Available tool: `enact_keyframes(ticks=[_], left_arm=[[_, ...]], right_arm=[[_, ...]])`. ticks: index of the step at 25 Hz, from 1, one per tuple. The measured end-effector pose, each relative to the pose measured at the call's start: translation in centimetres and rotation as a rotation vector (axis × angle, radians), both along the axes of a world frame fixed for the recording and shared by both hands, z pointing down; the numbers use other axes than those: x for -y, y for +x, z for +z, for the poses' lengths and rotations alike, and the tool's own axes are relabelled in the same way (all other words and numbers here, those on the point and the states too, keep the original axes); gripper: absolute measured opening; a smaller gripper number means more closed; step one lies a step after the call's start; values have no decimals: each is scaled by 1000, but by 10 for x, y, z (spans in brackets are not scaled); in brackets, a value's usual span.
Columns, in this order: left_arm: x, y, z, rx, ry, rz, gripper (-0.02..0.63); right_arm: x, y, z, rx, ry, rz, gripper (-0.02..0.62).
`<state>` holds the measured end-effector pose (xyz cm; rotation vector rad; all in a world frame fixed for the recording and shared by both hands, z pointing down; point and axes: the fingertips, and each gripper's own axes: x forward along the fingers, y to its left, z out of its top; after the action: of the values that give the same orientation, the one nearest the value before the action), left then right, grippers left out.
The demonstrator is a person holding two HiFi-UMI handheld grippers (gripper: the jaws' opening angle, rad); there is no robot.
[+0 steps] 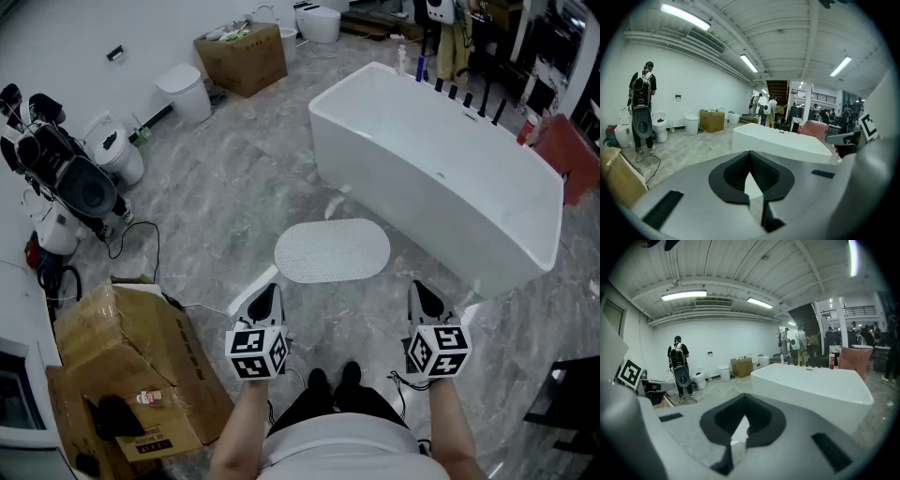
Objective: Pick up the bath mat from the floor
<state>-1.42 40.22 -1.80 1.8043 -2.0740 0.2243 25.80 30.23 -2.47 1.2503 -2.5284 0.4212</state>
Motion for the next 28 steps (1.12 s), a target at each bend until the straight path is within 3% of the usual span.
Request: enact_keyframes(ticks=[10, 17, 22, 28], left_arm=[[0, 16, 3, -2, 1, -26, 3], [5, 21, -1, 10, 8, -49, 90], [14, 7, 2, 8, -3, -73, 136], [37, -30, 24, -28, -32, -121, 172]], right_arm=[[4, 19, -5, 19, 46, 24, 2], [20, 33, -7, 19, 52, 30, 20], [36, 30, 2, 32, 4, 30, 80], [65, 8, 20, -1, -34, 18, 95]])
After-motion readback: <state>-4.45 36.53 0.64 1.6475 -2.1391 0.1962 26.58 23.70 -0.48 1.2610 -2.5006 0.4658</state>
